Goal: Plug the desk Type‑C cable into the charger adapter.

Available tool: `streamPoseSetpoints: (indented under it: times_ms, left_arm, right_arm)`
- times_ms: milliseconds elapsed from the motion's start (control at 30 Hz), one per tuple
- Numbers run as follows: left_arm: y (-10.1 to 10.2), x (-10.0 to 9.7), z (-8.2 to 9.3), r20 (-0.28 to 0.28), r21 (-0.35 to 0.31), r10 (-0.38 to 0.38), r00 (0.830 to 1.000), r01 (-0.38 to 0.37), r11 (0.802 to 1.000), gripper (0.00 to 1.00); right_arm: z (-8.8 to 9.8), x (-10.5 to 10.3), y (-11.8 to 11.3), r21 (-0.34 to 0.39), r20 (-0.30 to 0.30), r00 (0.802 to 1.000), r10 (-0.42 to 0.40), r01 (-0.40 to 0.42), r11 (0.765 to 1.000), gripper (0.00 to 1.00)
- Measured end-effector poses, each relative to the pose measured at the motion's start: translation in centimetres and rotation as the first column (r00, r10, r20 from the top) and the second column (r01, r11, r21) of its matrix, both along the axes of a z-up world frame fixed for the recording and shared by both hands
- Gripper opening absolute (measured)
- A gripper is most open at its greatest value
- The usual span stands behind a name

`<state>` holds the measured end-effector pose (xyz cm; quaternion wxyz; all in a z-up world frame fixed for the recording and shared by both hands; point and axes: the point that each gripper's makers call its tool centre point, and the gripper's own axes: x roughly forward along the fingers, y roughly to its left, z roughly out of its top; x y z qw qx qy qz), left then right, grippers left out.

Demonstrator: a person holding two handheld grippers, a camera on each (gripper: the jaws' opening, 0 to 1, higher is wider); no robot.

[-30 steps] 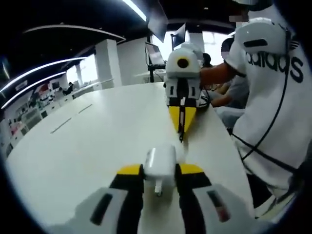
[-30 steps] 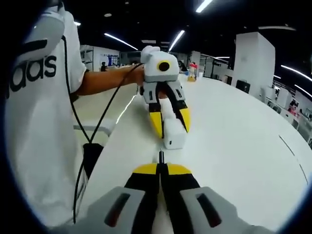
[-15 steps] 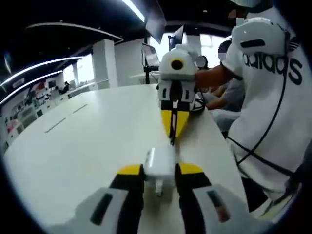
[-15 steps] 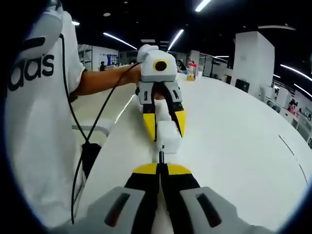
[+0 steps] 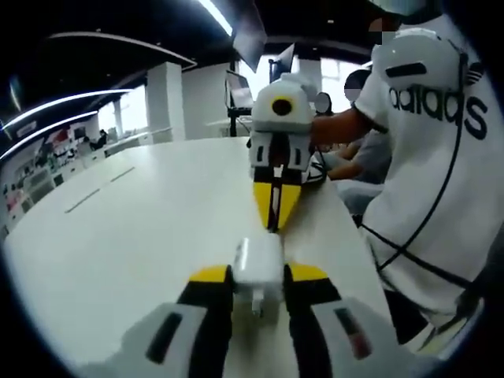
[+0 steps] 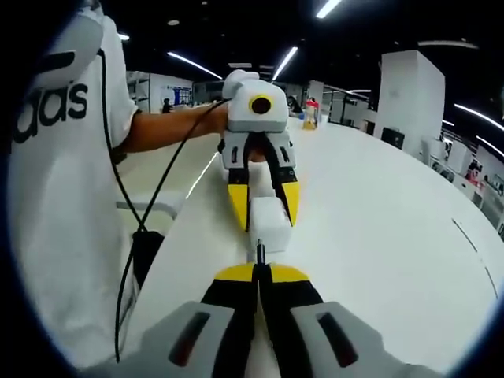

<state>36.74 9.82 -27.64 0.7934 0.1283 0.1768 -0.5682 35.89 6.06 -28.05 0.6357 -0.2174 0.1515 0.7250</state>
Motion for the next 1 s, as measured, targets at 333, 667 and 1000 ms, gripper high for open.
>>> streamPoseSetpoints:
  times_ms: [333,667,1000]
  left_arm:
    - [-0.06,-0.01,-0.08,0.004,0.0,-0.002,1.0,0.002,1.0,0.25]
    - [-0.27,-0.06,-0.22,-0.001,0.008,-0.013,1.0,0.013,1.0,0.25]
    - [-0.68,0.13,-0.53,-0.011,0.069,-0.046,0.999,0.046,0.997,0.25]
  right_arm:
    - [-0.07,0.0,0.04,-0.013,0.005,1.0,0.004,-0.004,1.0,0.02]
    - [-0.18,-0.13,0.24,-0.043,-0.006,1.0,0.013,-0.013,0.999,0.02]
    - [-0.22,-0.32,0.54,-0.102,-0.004,0.999,0.039,-0.039,0.994,0.01]
